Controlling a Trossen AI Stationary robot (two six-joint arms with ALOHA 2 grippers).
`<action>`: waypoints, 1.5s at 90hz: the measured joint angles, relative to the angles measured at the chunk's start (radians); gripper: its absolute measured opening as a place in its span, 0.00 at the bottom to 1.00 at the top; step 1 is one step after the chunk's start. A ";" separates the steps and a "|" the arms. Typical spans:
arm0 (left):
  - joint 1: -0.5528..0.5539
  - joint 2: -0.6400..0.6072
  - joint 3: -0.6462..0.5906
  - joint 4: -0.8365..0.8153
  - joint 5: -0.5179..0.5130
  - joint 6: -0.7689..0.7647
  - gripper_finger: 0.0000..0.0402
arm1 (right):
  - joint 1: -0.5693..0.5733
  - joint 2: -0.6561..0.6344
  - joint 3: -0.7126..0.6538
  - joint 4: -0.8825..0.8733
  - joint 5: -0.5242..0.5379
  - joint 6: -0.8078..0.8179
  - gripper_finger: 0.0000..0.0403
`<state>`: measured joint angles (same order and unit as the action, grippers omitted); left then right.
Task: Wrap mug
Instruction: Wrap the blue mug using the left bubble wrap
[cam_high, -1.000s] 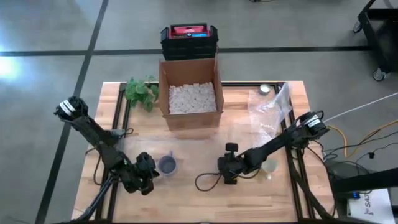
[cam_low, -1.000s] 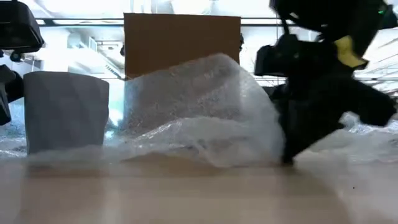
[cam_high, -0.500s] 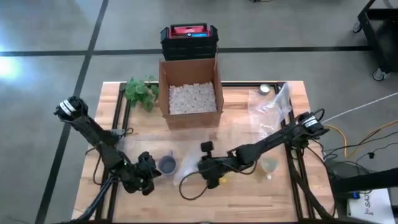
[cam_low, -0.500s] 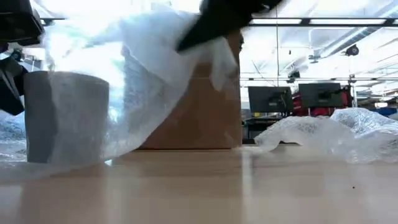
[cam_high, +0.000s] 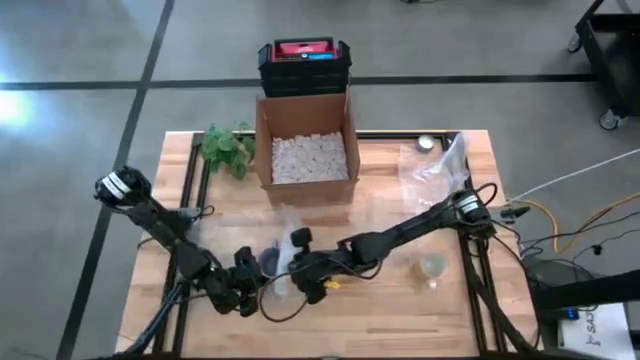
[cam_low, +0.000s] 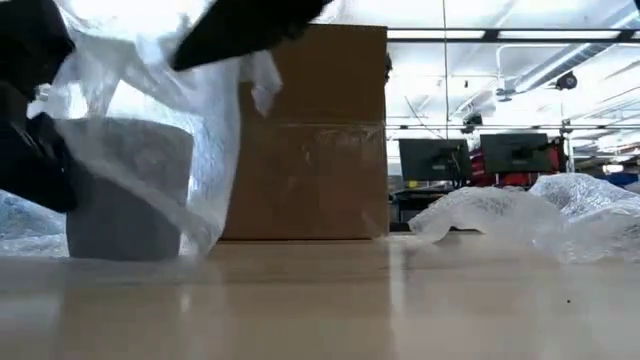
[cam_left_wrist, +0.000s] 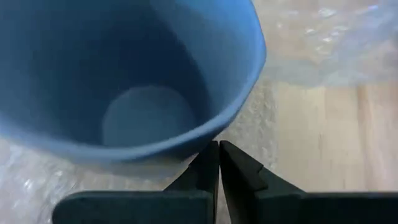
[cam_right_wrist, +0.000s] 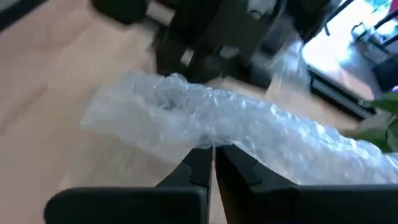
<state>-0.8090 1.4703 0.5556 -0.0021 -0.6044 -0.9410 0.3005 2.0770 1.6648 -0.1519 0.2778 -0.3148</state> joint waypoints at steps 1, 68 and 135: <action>0.001 0.004 0.000 0.006 0.000 0.001 0.00 | -0.002 0.005 0.008 0.000 -0.001 0.001 0.00; -0.008 -0.125 0.451 -0.808 -0.047 -0.005 0.00 | -0.046 0.307 0.407 -0.286 -0.102 0.106 0.00; 0.042 -0.118 0.155 -0.370 -0.082 0.046 0.00 | -0.046 0.296 0.482 -0.427 -0.116 0.245 0.02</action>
<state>-0.7673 1.3525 0.7109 -0.3725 -0.6867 -0.8948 0.2543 2.3734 2.1470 -0.5792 0.1615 -0.0693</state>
